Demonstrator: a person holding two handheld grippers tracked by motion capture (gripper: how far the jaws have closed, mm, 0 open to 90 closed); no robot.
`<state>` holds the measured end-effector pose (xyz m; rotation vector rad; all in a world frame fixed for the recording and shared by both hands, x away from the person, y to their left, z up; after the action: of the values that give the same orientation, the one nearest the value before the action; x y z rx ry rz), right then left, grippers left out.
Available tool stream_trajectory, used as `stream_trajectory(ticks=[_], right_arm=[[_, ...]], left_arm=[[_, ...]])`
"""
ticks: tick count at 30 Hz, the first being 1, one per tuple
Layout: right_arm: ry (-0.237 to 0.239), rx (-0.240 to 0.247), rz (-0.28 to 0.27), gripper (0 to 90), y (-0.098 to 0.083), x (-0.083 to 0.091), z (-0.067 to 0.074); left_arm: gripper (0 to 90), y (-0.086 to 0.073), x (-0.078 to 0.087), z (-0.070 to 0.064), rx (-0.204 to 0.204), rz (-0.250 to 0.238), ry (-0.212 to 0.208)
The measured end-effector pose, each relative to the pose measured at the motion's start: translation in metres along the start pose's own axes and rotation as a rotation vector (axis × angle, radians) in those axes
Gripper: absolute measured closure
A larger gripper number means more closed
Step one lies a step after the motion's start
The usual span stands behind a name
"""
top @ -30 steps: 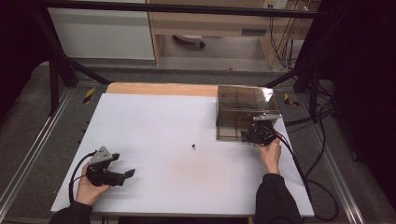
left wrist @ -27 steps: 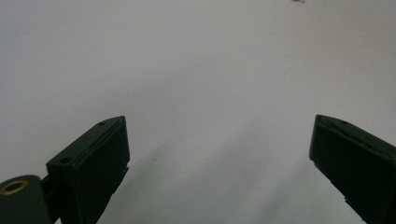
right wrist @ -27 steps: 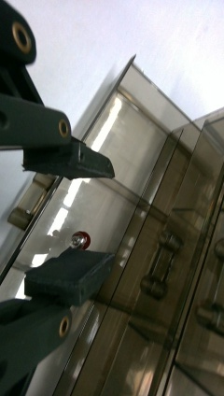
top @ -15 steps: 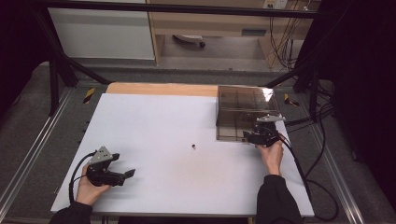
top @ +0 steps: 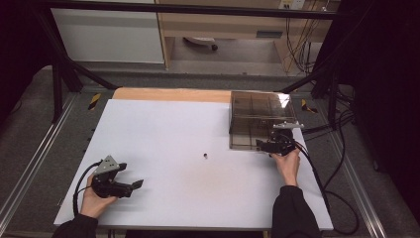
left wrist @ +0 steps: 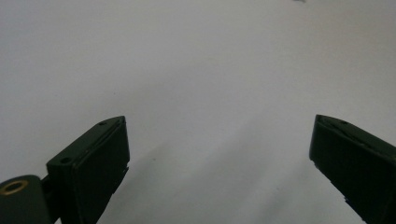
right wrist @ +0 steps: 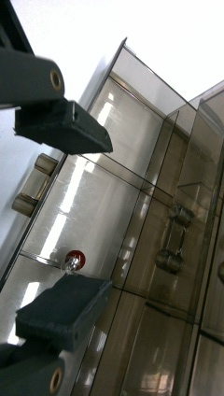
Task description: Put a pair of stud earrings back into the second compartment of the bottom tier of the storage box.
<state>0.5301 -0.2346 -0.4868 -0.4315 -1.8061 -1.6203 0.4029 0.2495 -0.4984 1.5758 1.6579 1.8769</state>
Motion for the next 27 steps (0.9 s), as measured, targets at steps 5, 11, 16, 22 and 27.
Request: stream_trajectory(ticks=[5, 11, 16, 22, 27], right_arm=[[0.032, 0.003, 0.058, 18.3, -0.006, -0.004, 0.004], [0.029, 0.004, 0.029, 14.7, -0.004, -0.002, 0.005], [0.045, 0.000, -0.041, 12.0, 0.002, 0.011, 0.008], [0.108, 0.035, -0.094, 6.7, 0.003, 0.029, 0.021], [0.164, 0.071, -0.094, 2.6, -0.005, 0.040, 0.037]], left_arm=[[4.5, 0.000, 0.000, 0.000, 0.000, 0.001, 0.001], [4.5, 0.000, 0.000, 0.000, 0.000, 0.000, 0.001], [4.5, 0.000, 0.000, 0.000, 0.001, -0.001, 0.001], [4.5, 0.000, 0.000, 0.000, 0.003, 0.000, 0.003], [4.5, 0.000, 0.000, 0.001, 0.004, 0.001, 0.004]])
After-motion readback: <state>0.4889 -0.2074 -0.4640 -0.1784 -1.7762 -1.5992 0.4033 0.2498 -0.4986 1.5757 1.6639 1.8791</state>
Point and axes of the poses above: each handheld gripper's, and its own axes: x roughly backward along the jaws, y roughly out of its top, z roughly to its left, the point moved 8 cm from there along -x, roughly forward along the jaws, and after that the axes turned 11 degrees about -y, right-handed, at the moved point
